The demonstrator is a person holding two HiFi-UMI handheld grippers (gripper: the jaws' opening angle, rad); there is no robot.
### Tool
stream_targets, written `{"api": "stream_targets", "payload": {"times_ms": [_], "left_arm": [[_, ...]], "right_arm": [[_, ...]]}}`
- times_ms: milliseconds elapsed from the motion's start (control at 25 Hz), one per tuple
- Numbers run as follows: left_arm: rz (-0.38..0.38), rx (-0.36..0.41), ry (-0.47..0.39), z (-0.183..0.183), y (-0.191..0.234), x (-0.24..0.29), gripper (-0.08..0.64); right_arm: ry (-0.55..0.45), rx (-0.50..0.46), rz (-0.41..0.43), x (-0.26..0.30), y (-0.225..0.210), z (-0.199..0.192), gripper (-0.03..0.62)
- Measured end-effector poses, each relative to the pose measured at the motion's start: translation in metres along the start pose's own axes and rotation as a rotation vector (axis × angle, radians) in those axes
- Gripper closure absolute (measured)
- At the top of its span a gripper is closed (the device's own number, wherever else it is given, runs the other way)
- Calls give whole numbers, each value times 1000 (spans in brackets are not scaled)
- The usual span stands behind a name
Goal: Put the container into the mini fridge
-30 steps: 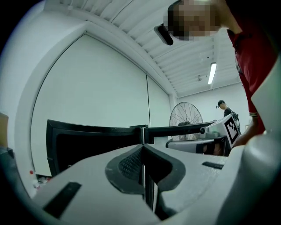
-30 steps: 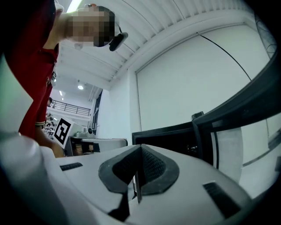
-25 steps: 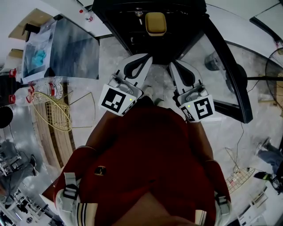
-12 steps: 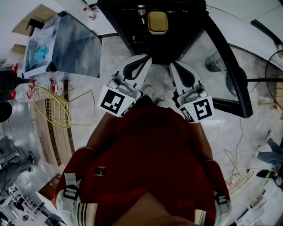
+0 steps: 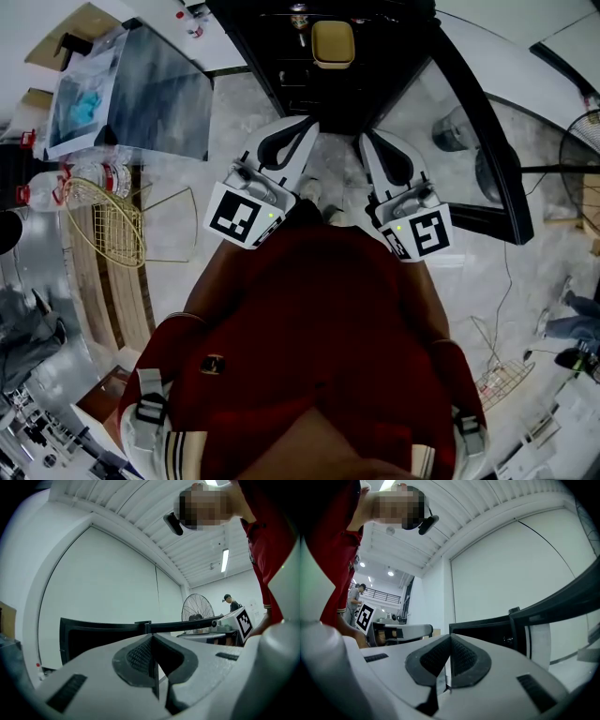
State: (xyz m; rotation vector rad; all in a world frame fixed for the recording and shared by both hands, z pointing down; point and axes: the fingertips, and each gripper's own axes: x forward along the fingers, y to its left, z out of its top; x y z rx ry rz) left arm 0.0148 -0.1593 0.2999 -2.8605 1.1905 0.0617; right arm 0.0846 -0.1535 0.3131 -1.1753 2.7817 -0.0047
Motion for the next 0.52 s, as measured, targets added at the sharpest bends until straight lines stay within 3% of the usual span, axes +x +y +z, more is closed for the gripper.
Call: {"api": "stream_targets", "payload": {"times_ms": [520], "left_arm": [[17,3,11,-7,4,2,554]], "right_arm": [[6,5,17,3,-3,-9,594]]}}
